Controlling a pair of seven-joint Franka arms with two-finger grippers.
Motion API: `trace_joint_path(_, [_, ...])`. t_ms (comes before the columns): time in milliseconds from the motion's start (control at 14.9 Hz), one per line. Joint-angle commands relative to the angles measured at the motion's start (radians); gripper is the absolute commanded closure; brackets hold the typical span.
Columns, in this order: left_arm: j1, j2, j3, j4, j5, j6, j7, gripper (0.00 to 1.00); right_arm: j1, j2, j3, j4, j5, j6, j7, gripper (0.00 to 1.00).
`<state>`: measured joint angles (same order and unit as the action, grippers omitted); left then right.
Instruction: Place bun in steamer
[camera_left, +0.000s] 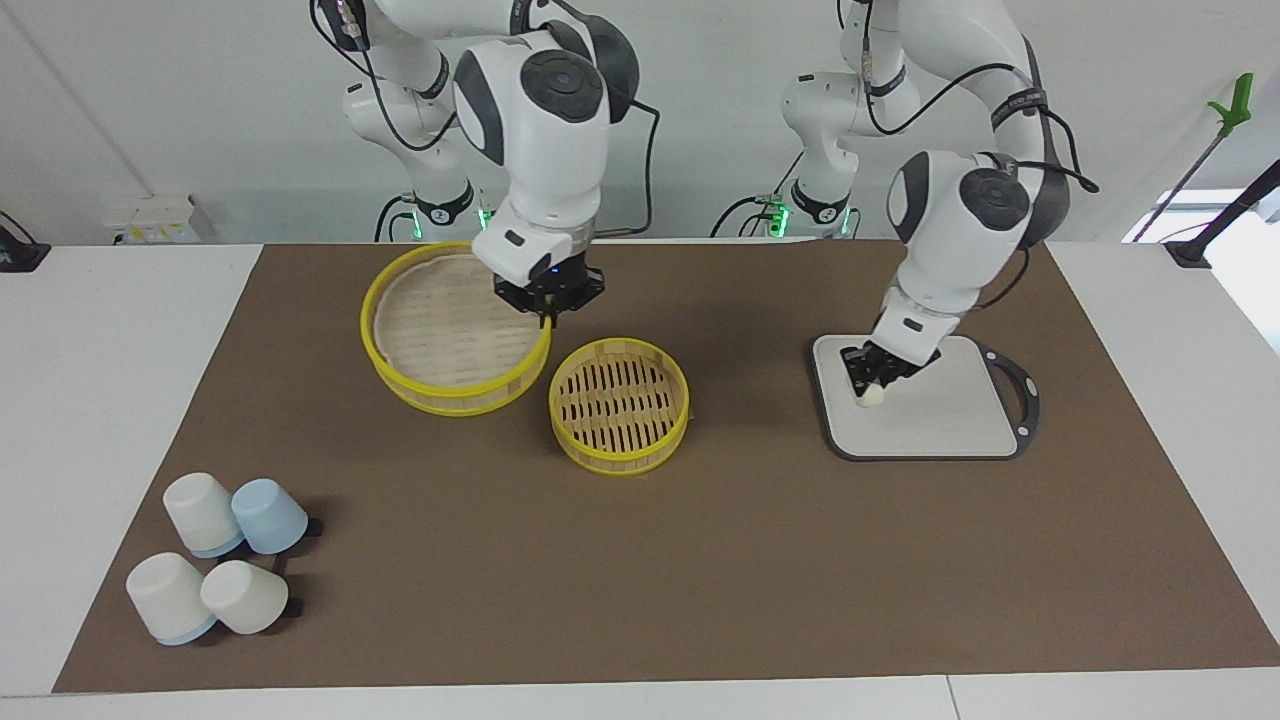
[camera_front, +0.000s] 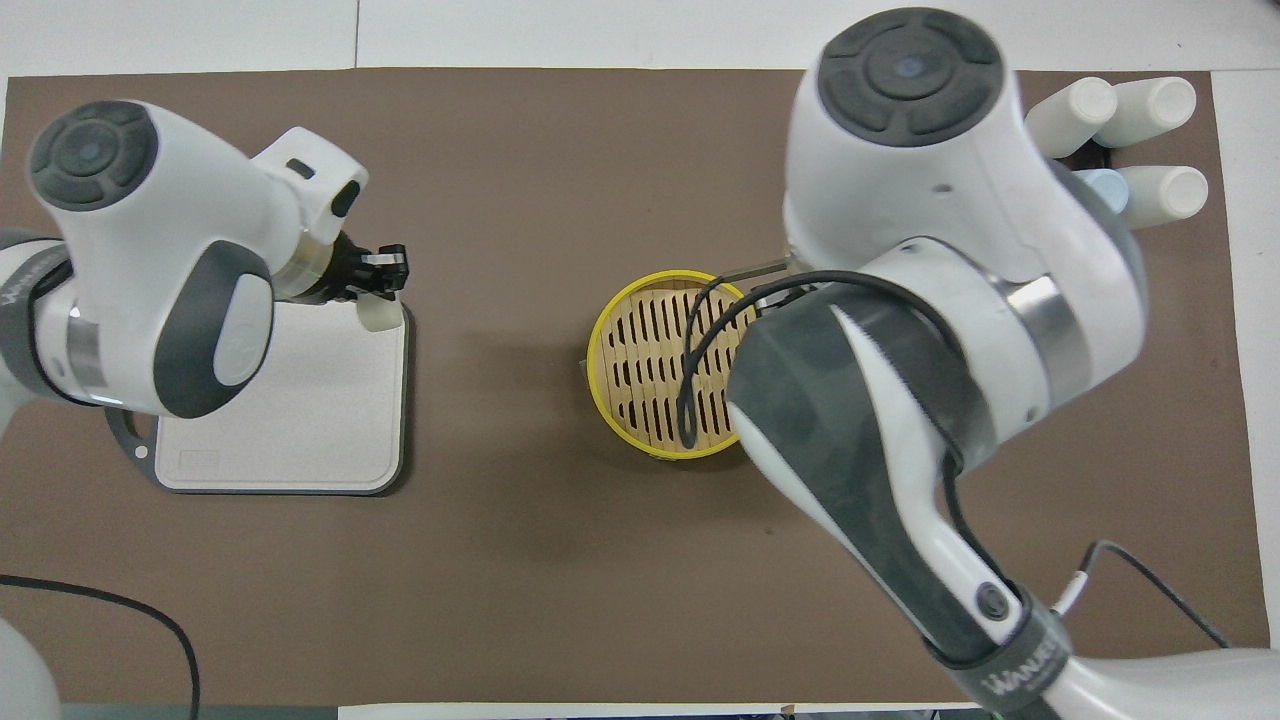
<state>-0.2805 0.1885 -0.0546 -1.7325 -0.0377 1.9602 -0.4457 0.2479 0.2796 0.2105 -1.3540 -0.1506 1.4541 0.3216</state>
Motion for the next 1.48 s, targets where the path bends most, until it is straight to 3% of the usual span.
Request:
trace_joint_path(0, [-0.167,0.097,0.019,0.145,-0.022,-0.038,-0.244,0.73,-0.135,-0.112,0.010,-0.178,0.020,0.020,-0.172,1.00])
trace_joint_path(335, [-0.362,0.107,0.022,0.056,-0.011,0.189,-0.395,0.73,-0.275,-0.178,0.010,-0.263,0.023,0.034,-0.300,1.00])
trace_joint_path(470, [-0.405,0.182,0.022,0.057,0.036,0.241,-0.412,0.73,-0.312,-0.186,0.010,-0.289,0.064,0.058,-0.338,1.00])
trace_joint_path(872, [-0.414,0.227,0.022,-0.016,0.064,0.370,-0.422,0.70,-0.315,-0.226,0.010,-0.370,0.078,0.120,-0.338,1.00])
trace_joint_path(939, [-0.419,0.227,0.022,-0.021,0.064,0.371,-0.423,0.64,-0.314,-0.226,0.010,-0.370,0.078,0.123,-0.338,1.00])
trace_joint_path(1006, [-0.419,0.227,0.022,-0.021,0.064,0.370,-0.424,0.50,-0.312,-0.226,0.010,-0.370,0.078,0.124,-0.338,1.00])
trace_joint_path(1073, [-0.419,0.226,0.022,-0.021,0.062,0.370,-0.427,0.13,-0.311,-0.226,0.010,-0.370,0.078,0.124,-0.338,1.00])
trace_joint_path(1140, [-0.417,0.226,0.022,-0.019,0.062,0.367,-0.433,0.00,-0.311,-0.226,0.010,-0.369,0.078,0.124,-0.338,1.00])
trace_joint_path(1409, [-0.401,0.184,0.022,-0.015,0.062,0.315,-0.447,0.00,-0.309,-0.226,0.012,-0.364,0.085,0.124,-0.338,1.00])
